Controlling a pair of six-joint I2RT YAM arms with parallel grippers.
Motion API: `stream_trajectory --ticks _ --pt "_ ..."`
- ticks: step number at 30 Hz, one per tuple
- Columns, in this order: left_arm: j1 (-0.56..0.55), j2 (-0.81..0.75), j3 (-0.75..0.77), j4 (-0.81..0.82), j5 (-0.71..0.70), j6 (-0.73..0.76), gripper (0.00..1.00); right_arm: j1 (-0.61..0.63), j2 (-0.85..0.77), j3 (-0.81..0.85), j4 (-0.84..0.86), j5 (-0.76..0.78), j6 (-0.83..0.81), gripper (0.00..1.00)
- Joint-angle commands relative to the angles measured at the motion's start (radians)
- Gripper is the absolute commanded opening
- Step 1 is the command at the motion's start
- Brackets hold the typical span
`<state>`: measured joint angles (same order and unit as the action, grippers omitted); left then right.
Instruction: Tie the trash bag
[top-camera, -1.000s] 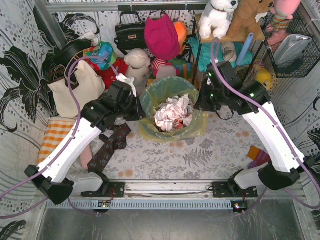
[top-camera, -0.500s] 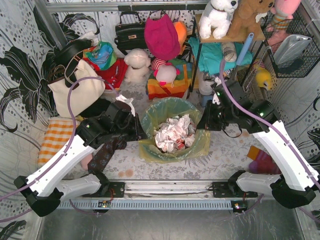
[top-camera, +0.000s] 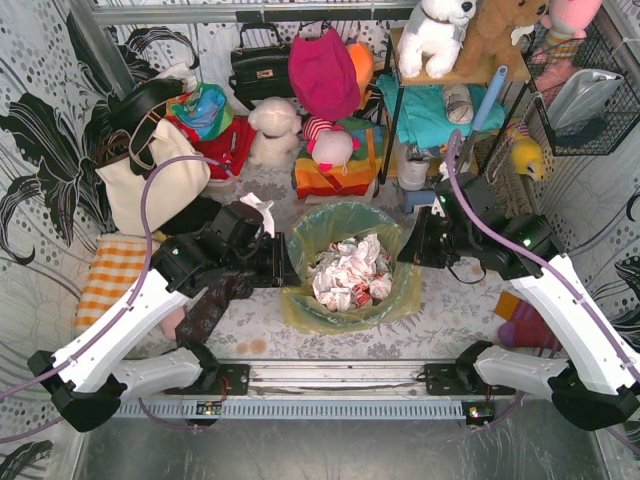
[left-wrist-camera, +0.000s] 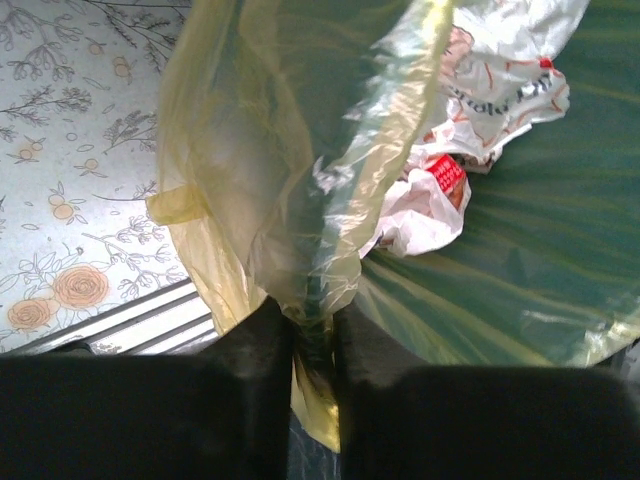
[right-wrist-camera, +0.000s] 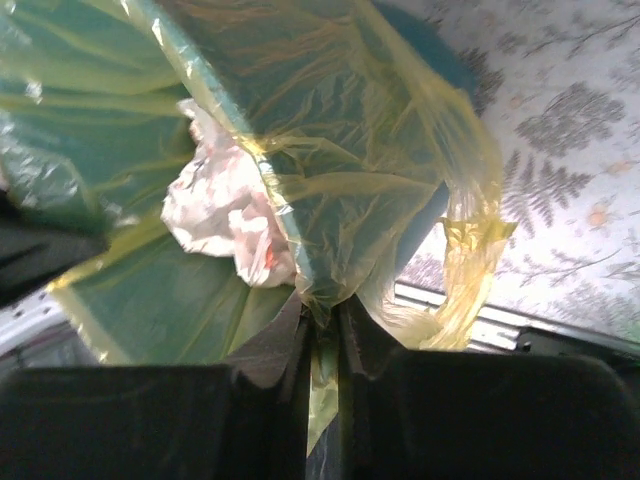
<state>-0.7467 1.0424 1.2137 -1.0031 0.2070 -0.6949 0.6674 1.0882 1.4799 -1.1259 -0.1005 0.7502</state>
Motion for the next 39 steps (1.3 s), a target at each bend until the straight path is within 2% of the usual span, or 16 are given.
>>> stream_trajectory --ticks 1,6,9,14,17,23,27,32,39 --pt "-0.028 0.013 0.056 0.077 0.144 0.053 0.42 -0.005 0.040 -0.023 0.135 0.120 0.015 0.13" --pt "-0.028 0.049 0.105 0.100 0.065 0.077 0.57 -0.005 0.082 -0.024 0.244 0.194 -0.023 0.31" --pt "-0.028 0.071 0.154 0.088 0.000 0.096 0.62 -0.005 0.106 -0.022 0.304 0.213 -0.047 0.39" --pt "-0.027 0.086 0.237 0.054 -0.159 0.130 0.68 -0.005 0.142 0.027 0.300 0.213 -0.071 0.41" --pt "-0.026 0.098 0.270 0.054 -0.198 0.139 0.69 -0.005 0.132 0.051 0.269 0.236 -0.085 0.49" --pt "-0.026 0.112 0.220 0.088 -0.195 0.145 0.70 -0.006 0.068 0.084 0.207 0.338 -0.110 0.64" --pt "-0.026 0.109 0.172 0.077 -0.224 0.141 0.71 -0.006 0.026 0.094 0.145 0.408 -0.115 0.70" --pt "-0.026 0.085 0.138 0.063 -0.253 0.128 0.71 -0.013 -0.037 0.039 0.085 0.488 -0.074 0.71" --pt "-0.025 0.038 0.148 0.023 -0.324 0.120 0.76 -0.037 -0.158 -0.180 0.130 0.384 0.039 0.66"
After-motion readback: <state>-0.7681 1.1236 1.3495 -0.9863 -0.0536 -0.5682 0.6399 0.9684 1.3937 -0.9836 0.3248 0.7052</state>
